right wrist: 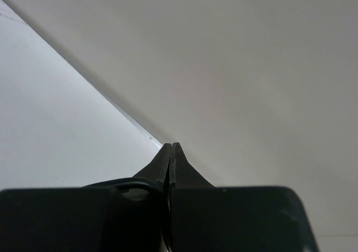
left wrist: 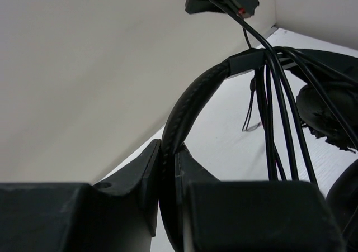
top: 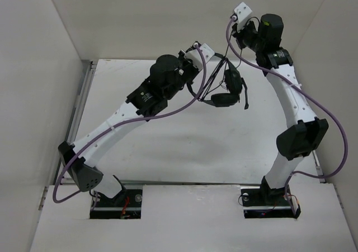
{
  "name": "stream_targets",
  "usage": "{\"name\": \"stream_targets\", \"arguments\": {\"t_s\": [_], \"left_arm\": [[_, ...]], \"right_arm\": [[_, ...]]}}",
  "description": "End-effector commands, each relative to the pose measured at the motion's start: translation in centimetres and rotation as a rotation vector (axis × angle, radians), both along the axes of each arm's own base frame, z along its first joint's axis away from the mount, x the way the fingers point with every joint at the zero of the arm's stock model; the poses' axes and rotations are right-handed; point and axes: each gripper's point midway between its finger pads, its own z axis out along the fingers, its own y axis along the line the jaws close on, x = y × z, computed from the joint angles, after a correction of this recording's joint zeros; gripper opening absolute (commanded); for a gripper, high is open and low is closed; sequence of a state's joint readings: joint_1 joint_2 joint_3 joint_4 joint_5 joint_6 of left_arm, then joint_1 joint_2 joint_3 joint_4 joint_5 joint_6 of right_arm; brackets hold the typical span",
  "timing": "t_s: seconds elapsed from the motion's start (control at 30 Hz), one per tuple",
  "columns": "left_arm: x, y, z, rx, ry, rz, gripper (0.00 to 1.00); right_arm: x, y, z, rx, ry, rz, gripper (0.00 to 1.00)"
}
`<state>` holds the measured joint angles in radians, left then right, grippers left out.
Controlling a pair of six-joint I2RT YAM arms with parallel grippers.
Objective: Wrap the headphones
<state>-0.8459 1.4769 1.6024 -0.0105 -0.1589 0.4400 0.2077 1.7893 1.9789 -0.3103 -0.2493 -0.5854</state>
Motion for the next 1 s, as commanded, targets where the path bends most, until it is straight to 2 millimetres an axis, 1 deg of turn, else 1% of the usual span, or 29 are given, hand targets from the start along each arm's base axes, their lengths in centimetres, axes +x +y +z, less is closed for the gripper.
{"name": "stream_targets", "arguments": {"t_s": [0.0, 0.03, 0.07, 0.1, 0.23, 0.37, 0.47, 0.57, 0.67, 0.87, 0.97], "left_arm": [[-3.4, -0.4, 8.2, -0.17, -0.105, -0.105, 0.0], [-3.6, -0.5, 9.0, -0.182, -0.113, -0.111, 0.0], [-3.9, -0.7, 10.2, -0.199, -0.128, -0.122, 0.0], [-4.1, -0.8, 10.6, -0.207, -0.133, -0.126, 0.0], [-5.6, -1.4, 14.2, -0.274, -0.154, -0.16, 0.0], [-6.3, -1.5, 17.2, -0.33, -0.179, -0.174, 0.0], [-6.4, -1.3, 19.0, -0.355, -0.214, -0.174, 0.0], [-6.3, -0.9, 20.8, -0.383, -0.244, -0.165, 0.0], [-5.9, -0.3, 22.2, -0.399, -0.279, -0.146, 0.0], [-4.6, 0.9, 24.1, -0.433, -0.327, -0.102, 0.01], [-4.0, 1.5, 24.8, -0.448, -0.343, -0.077, 0.01]], "right_arm": [[0.2, -0.8, 1.9, 0.191, -0.006, 0.018, 0.03], [0.1, -0.7, 1.7, 0.231, 0.019, 0.034, 0.04], [-0.2, -0.3, 1.4, 0.305, 0.066, 0.062, 0.04], [-0.3, -0.2, 1.3, 0.331, 0.084, 0.077, 0.05], [-1.7, 1.9, 0.0, 0.626, 0.279, 0.232, 0.12], [-3.7, 4.3, -0.3, 0.828, 0.396, 0.374, 0.22], [-4.4, 5.2, -1.2, 0.932, 0.476, 0.418, 0.31], [-5.2, 5.8, -2.9, 1.01, 0.552, 0.452, 0.37], [-6.5, 7.2, -4.8, 1.065, 0.627, 0.495, 0.39], [-8.6, 9.7, -6.5, 1.098, 0.712, 0.555, 0.43], [-9.2, 10.6, -7.2, 1.105, 0.738, 0.565, 0.44]]}}
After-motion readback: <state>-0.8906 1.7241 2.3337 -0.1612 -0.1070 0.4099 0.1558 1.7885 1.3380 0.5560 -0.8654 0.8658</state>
